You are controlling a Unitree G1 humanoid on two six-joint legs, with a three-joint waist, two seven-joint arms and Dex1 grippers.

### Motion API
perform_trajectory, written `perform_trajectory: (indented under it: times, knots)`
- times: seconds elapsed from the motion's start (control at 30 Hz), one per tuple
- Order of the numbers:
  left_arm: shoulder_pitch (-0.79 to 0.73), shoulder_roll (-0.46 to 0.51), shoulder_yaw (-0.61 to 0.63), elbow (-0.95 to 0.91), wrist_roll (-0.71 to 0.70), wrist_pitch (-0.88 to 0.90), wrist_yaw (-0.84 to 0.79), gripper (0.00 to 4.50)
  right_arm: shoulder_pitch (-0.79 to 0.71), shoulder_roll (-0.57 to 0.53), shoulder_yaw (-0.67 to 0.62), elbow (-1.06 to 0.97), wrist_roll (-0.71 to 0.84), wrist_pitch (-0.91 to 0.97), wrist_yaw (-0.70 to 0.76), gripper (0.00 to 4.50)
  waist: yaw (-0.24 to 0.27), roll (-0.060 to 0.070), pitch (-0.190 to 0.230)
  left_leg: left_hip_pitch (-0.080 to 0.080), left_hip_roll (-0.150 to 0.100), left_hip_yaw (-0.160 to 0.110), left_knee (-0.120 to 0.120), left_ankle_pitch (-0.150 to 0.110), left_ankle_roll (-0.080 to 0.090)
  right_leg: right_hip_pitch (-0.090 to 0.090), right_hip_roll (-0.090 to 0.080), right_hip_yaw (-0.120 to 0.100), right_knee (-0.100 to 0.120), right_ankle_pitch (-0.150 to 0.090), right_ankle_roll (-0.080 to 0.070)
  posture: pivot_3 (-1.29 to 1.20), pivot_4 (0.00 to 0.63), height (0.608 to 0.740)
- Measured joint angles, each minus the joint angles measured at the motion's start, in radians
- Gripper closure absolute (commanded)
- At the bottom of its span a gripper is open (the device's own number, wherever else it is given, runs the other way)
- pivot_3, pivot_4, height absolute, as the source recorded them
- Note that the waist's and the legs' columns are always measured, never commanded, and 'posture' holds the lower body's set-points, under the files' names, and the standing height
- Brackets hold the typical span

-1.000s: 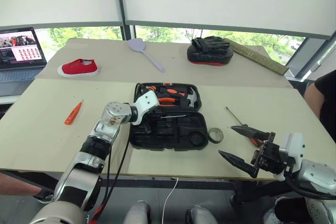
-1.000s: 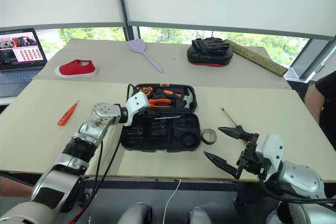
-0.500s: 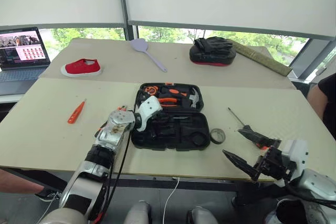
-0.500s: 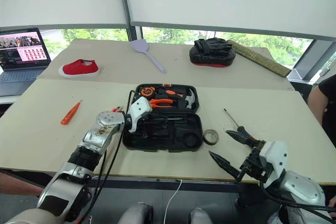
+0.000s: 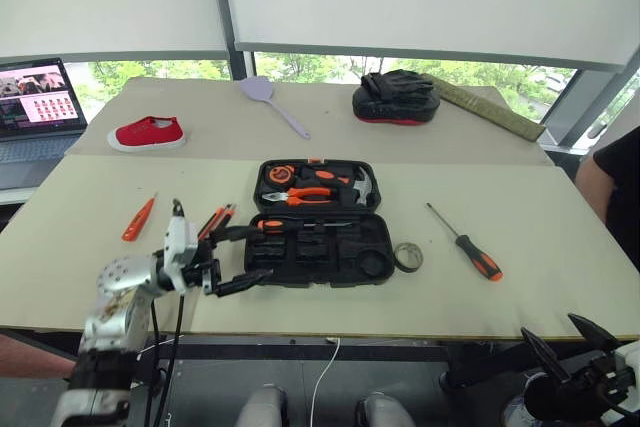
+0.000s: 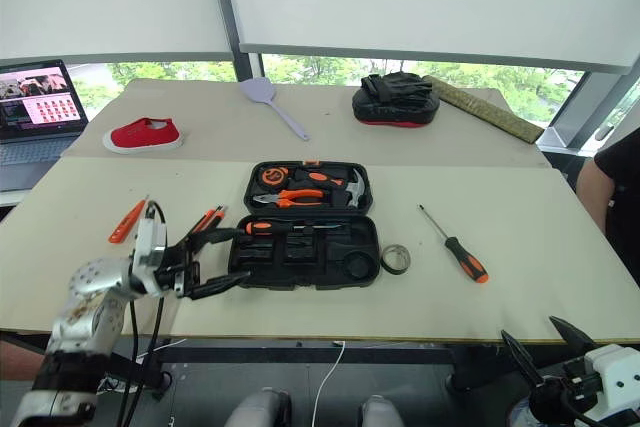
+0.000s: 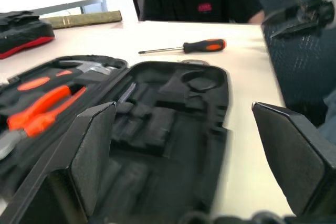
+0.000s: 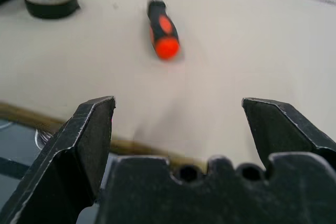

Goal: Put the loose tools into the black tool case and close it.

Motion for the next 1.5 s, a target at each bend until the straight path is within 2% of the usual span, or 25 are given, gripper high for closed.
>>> perform_trajectory:
  times: [0.13,0.33,0.4,0.6,0.73,0.87,0.9,0.97,1.1,1.17,1.23,1.37,1.47,1.5]
  knots:
    - [0.058,0.003,0.029,-0.059,-0.009,0.019,0.050,0.06,-0.042,-0.069,0.008,-0.008,-0.010,0.074,-0.031,0.00,-0.003,0.000,0.000,0.002,-0.001,0.000,0.000,-0.001,-0.001,0.000,0.000,0.003,0.000,0.000,0.000,0.00,0.150,0.740]
    - [0.021,0.039,0.077,-0.083,-0.063,0.038,0.063,0.06,-0.323,-0.325,0.153,-0.079,0.025,0.490,-0.057,0.00,-0.010,0.001,0.000,0.005,-0.002,0.005,0.000,0.000,0.000,0.000,0.003,0.008,0.001,0.002,0.000,0.00,0.150,0.740]
    - [0.016,0.047,0.080,-0.093,-0.075,0.051,0.059,0.06,-0.409,-0.392,0.230,-0.075,-0.002,0.620,-0.071,0.00,-0.003,0.001,0.000,0.003,-0.002,0.006,-0.001,0.004,0.007,-0.001,0.004,0.008,0.000,0.000,-0.001,0.00,0.150,0.740]
    - [0.012,0.046,0.051,-0.110,-0.075,0.064,0.047,0.06,-0.602,-0.395,0.397,0.050,-0.052,0.783,-0.083,0.00,0.009,0.000,0.000,-0.002,-0.006,0.008,-0.001,-0.004,0.012,-0.003,0.003,0.011,-0.002,0.002,0.004,0.00,0.150,0.740]
    - [0.016,0.048,0.014,-0.135,-0.060,0.043,0.013,0.00,-0.710,-0.373,0.459,0.174,-0.114,0.725,-0.073,1.00,0.001,0.000,0.000,-0.002,-0.006,0.009,0.000,-0.004,0.013,-0.003,0.003,0.012,-0.002,0.002,0.005,0.00,0.150,0.740]
    - [0.016,0.048,0.006,-0.146,-0.060,0.038,0.010,0.00,-0.727,-0.354,0.473,0.189,-0.126,0.710,-0.060,2.52,0.000,0.000,0.000,0.000,-0.005,0.009,0.001,-0.004,0.013,-0.002,0.004,0.012,-0.001,0.002,0.006,0.00,0.150,0.740]
    - [0.017,0.049,0.006,-0.146,-0.060,0.039,0.011,0.00,-0.725,-0.354,0.472,0.186,-0.126,0.710,-0.059,2.72,0.000,0.000,0.000,0.000,-0.005,0.009,0.001,-0.004,0.013,-0.002,0.004,0.012,-0.001,0.002,0.007,0.00,0.150,0.740]
    - [0.022,0.057,0.011,-0.146,-0.062,0.042,0.016,0.00,-0.702,-0.354,0.457,0.167,-0.121,0.711,-0.058,3.43,0.002,0.000,0.000,0.000,-0.005,0.009,0.001,-0.004,0.013,-0.002,0.004,0.012,-0.001,0.002,0.007,0.00,0.150,0.740]
    - [0.037,0.073,0.039,-0.146,-0.067,0.058,0.034,0.00,-0.665,-0.317,0.385,0.103,-0.042,0.705,-0.008,3.47,0.000,0.000,0.000,-0.001,-0.005,0.009,0.001,-0.004,0.013,-0.003,0.004,0.013,-0.001,0.002,0.007,0.00,0.150,0.740]
    - [0.037,0.073,0.056,-0.147,-0.071,0.060,0.055,0.00,-0.676,-0.318,0.388,0.009,0.003,0.665,0.079,3.47,-0.008,0.000,0.001,0.000,-0.003,0.009,0.001,-0.004,0.013,-0.003,0.006,0.013,-0.001,0.001,0.009,0.00,0.150,0.740]
    - [0.037,0.073,0.068,-0.146,-0.071,0.061,0.083,0.00,-0.748,-0.331,0.433,-0.053,0.014,0.638,0.147,3.47,-0.019,0.000,0.001,0.001,-0.002,0.009,0.001,-0.004,0.013,-0.003,0.007,0.013,-0.001,0.001,0.009,0.00,0.150,0.740]
    - [0.060,0.075,0.091,-0.142,-0.060,0.076,0.153,0.00,-0.995,-0.344,0.632,-0.071,-0.083,0.623,0.221,3.47,-0.027,-0.001,0.001,0.004,0.000,0.010,0.001,-0.004,0.012,-0.003,0.007,0.013,0.000,0.000,0.006,0.00,0.150,0.740]
    - [0.101,0.076,0.108,-0.135,-0.055,0.081,0.181,0.00,-1.124,-0.297,0.795,0.009,-0.190,0.596,0.269,3.47,-0.024,-0.001,0.002,0.001,-0.001,0.010,0.000,-0.004,0.012,-0.006,0.007,0.013,0.000,0.003,0.002,0.00,0.150,0.740]
    - [0.118,0.075,0.116,-0.134,-0.052,0.080,0.191,0.00,-1.193,-0.251,0.872,0.076,-0.249,0.554,0.291,3.47,-0.024,-0.001,0.002,-0.002,-0.001,0.011,0.000,-0.004,0.012,-0.010,0.006,0.014,0.001,0.005,0.000,0.00,0.150,0.740]
